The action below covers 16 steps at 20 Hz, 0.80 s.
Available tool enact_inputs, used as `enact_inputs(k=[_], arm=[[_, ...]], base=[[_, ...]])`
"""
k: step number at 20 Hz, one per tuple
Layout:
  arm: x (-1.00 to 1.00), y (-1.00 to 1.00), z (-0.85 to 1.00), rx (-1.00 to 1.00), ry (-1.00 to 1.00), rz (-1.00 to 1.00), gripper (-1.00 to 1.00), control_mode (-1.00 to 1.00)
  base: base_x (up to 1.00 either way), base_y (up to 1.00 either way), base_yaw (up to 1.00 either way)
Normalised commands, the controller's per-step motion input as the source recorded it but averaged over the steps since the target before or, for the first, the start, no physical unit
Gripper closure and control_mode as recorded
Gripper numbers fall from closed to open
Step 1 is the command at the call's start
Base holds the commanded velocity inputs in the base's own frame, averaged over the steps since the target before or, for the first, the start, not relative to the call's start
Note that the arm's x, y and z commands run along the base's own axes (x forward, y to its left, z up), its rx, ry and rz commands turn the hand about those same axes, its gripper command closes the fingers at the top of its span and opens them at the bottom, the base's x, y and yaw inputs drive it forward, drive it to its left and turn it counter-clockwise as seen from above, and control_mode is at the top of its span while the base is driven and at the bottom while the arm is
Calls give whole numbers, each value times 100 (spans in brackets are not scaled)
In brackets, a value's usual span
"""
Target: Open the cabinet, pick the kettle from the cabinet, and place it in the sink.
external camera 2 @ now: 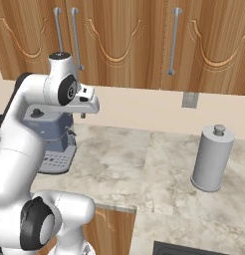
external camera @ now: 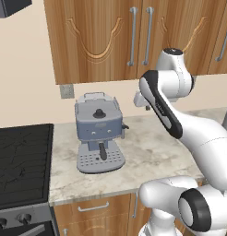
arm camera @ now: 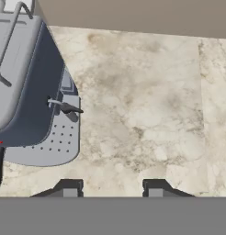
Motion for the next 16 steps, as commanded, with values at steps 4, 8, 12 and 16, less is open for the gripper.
enact_inputs(k=[4,8,12,16], arm=[[-2,0,0,0,0,0,-100,-100],[-16,0,0,0,-7,0,-100,-100],[-18,0,2,0,-11,0,-100,-100],[-15,0,9,0,-15,0,-100,-100]], base=[[0,0,0],[0,0,0],[0,0,0],[0,0,0]])
